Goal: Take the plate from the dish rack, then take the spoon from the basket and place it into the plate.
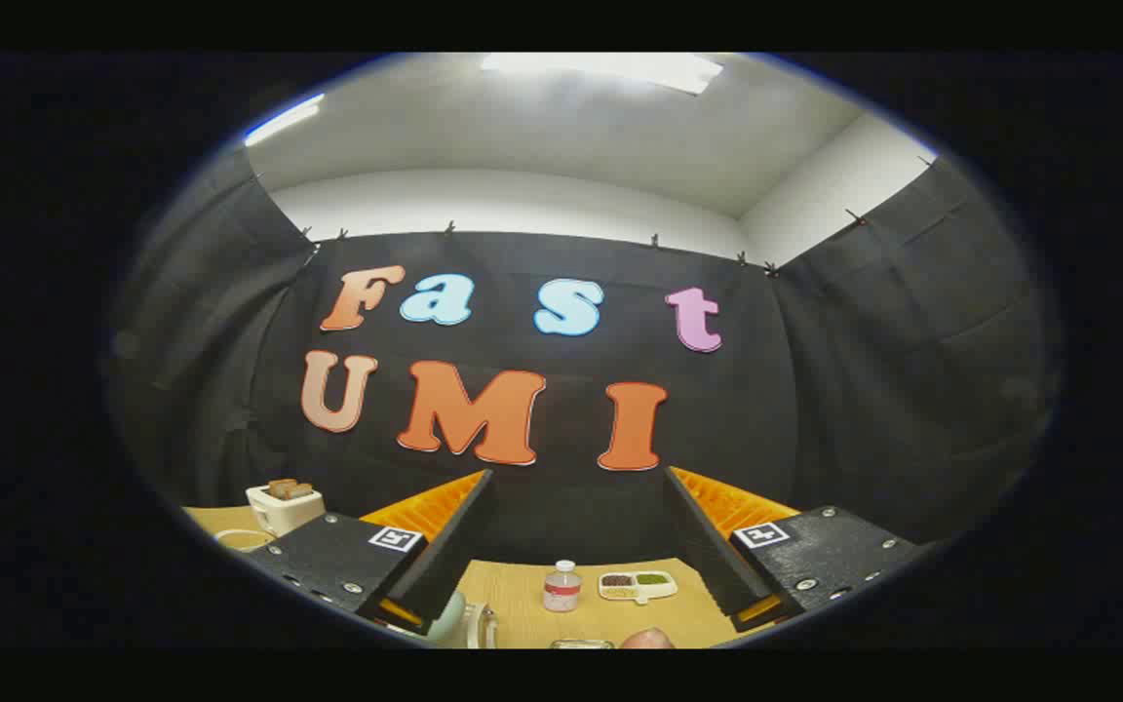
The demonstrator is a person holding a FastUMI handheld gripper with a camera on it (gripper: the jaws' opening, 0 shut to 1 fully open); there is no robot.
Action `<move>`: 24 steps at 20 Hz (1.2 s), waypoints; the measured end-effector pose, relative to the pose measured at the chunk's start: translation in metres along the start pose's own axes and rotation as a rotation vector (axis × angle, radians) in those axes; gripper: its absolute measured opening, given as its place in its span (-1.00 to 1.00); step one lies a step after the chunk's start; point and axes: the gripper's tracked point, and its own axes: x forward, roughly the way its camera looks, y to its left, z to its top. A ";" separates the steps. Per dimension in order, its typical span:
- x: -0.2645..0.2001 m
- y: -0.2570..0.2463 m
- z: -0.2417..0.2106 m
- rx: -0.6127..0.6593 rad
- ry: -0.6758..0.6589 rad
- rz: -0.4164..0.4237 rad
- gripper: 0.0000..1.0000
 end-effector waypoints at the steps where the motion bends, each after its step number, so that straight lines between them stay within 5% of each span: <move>1: 0.000 0.002 -0.001 0.000 0.005 0.005 1.00; 17: -0.006 0.039 -0.004 0.051 0.033 0.137 1.00; 24: -0.008 0.071 -0.033 0.086 0.156 0.213 1.00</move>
